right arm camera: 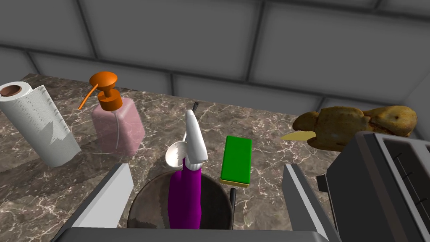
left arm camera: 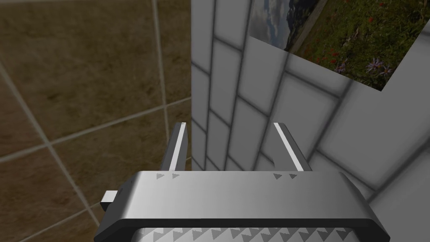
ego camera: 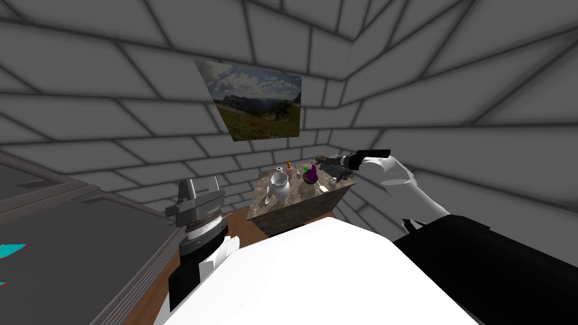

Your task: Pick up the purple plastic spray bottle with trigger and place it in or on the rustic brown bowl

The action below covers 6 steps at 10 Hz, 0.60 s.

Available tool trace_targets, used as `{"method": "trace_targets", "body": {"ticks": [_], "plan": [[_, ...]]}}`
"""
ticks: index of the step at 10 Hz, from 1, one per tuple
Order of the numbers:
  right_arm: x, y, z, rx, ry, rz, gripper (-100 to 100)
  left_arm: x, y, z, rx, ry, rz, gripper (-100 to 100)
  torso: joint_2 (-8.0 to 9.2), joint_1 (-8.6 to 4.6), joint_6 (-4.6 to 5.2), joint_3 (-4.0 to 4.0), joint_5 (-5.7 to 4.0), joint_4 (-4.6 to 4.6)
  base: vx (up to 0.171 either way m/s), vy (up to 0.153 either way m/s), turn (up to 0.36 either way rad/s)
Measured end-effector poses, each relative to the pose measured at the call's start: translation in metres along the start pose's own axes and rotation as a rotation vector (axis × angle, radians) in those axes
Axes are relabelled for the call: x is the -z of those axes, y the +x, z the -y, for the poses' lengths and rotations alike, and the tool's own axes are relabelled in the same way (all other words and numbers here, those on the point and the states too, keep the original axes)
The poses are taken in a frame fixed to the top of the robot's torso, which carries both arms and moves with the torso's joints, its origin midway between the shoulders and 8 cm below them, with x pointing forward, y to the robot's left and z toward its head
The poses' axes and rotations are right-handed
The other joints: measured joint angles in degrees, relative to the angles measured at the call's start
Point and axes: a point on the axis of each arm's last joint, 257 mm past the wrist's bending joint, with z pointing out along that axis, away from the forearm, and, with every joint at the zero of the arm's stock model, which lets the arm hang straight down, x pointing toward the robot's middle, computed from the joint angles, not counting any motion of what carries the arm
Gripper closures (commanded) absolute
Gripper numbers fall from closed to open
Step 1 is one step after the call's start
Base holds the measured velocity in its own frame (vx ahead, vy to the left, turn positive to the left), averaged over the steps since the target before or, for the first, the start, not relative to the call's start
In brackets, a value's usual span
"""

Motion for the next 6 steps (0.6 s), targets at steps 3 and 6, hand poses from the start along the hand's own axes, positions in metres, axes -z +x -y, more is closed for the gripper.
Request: {"method": "trace_targets", "body": {"ticks": [3, 6], "plan": [[0.0008, 0.0005, 0.0005, 0.0, 0.001, 0.0, -100, 0.0, 0.0, 0.0, 0.0, 0.0, 0.0, 0, -0.01, -0.02, 0.0, -0.01, -0.01, 0.0, 0.0, 0.001, -0.002], [0.0009, 0.0005, 0.0005, 0.0, 0.001, 0.0, -100, 0.0, 0.0, 0.0, 0.0, 0.0, 0.0, 0, -0.04, -0.05, -0.01, -0.02, -0.01, -0.01, 0.001, -0.002, 0.005]]}}
